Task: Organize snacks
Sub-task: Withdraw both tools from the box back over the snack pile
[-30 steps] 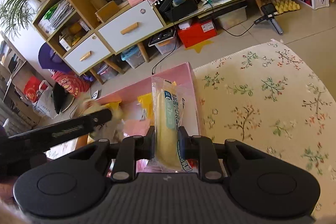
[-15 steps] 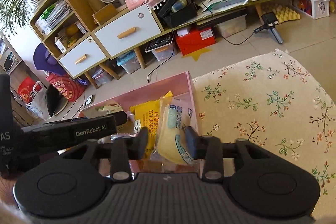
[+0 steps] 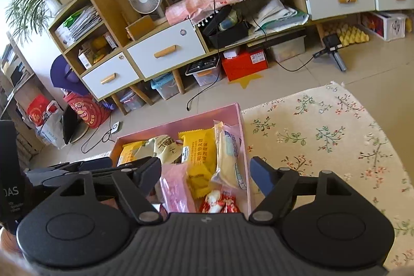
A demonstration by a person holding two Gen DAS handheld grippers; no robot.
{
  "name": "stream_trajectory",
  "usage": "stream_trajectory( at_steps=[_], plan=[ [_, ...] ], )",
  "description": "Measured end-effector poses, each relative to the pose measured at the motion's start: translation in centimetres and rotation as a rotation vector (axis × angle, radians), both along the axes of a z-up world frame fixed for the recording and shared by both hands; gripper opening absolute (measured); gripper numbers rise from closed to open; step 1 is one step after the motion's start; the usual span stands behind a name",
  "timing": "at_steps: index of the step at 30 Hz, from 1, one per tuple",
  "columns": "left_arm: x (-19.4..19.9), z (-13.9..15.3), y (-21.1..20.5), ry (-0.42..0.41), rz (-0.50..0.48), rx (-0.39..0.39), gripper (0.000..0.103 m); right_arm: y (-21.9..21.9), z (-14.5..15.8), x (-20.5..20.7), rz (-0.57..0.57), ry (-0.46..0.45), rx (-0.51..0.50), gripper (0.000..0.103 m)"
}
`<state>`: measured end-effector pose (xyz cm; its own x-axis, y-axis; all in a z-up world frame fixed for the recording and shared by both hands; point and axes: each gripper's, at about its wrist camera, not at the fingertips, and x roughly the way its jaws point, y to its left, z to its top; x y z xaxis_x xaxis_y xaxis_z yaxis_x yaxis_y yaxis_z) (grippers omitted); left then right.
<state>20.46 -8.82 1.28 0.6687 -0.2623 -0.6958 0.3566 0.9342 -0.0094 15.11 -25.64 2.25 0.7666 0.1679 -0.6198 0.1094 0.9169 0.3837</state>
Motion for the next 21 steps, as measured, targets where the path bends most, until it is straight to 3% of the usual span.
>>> stream_trajectory(
  at_steps=[12,21],
  plan=[
    [-7.6,1.7,3.5,0.024,-0.004,-0.035,0.094,1.5,2.0,-4.8,0.028,-0.009,-0.102,0.097],
    [-12.5,1.7,5.8,0.033,0.009,-0.034,0.097,2.0,1.9,-8.0,0.035,-0.004,-0.132,0.102]
  ],
)
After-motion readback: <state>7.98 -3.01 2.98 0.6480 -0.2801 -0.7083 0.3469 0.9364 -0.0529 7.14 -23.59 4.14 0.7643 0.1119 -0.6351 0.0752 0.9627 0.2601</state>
